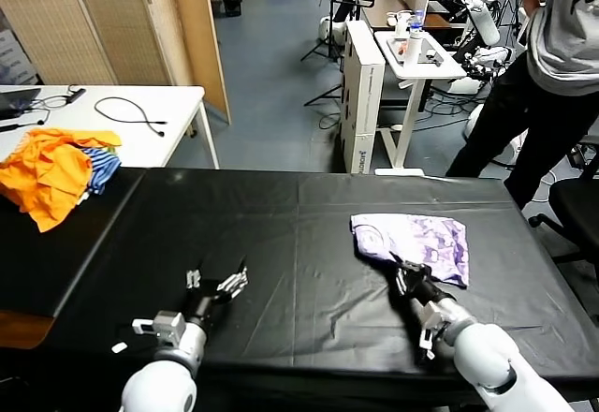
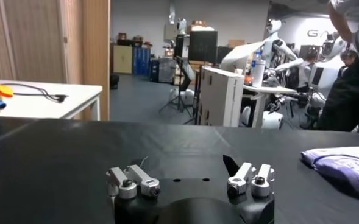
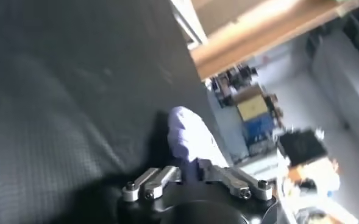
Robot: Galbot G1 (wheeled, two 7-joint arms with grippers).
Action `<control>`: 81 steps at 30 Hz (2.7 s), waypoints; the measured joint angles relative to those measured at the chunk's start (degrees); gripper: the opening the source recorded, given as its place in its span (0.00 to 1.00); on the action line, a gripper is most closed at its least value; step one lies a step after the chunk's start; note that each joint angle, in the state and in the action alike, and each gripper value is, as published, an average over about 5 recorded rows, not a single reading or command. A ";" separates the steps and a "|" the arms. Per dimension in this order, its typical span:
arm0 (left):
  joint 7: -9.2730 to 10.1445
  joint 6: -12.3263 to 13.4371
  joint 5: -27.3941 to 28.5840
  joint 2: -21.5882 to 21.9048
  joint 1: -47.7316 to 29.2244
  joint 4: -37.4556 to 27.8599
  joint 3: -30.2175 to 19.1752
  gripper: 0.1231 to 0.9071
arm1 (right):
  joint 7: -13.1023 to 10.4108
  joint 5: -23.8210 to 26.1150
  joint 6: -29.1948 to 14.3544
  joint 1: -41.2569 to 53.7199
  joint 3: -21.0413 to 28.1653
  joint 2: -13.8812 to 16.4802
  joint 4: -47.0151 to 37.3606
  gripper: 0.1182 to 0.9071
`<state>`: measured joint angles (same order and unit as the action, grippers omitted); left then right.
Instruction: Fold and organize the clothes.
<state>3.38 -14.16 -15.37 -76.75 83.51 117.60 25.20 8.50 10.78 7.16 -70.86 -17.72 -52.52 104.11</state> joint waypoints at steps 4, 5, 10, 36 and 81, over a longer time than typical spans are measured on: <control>-0.03 0.21 0.07 -0.16 0.23 -0.03 -0.02 1.00 | -1.27 -13.35 3.99 0.91 -0.53 -0.16 0.32 0.05; -0.04 0.28 0.10 -0.20 0.31 -0.03 -0.02 1.00 | -1.56 -16.69 5.05 1.21 -0.59 -0.29 0.34 0.05; -0.08 0.62 0.21 -0.37 0.64 -0.07 0.09 1.00 | -3.37 -31.46 10.32 2.82 -0.86 -1.21 0.97 0.05; -0.24 1.93 1.44 -1.63 2.30 -0.55 -0.08 1.00 | -6.48 -61.57 25.77 4.93 -6.01 -1.73 3.69 0.99; 3.48 6.31 -2.94 6.49 14.61 7.86 5.89 1.00 | -14.03 -43.12 2.58 -28.44 -20.66 -9.13 19.37 1.00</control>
<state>6.86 -7.85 -18.31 -70.26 98.12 125.47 31.09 -5.53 -32.35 9.74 -99.30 -38.38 -61.66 123.48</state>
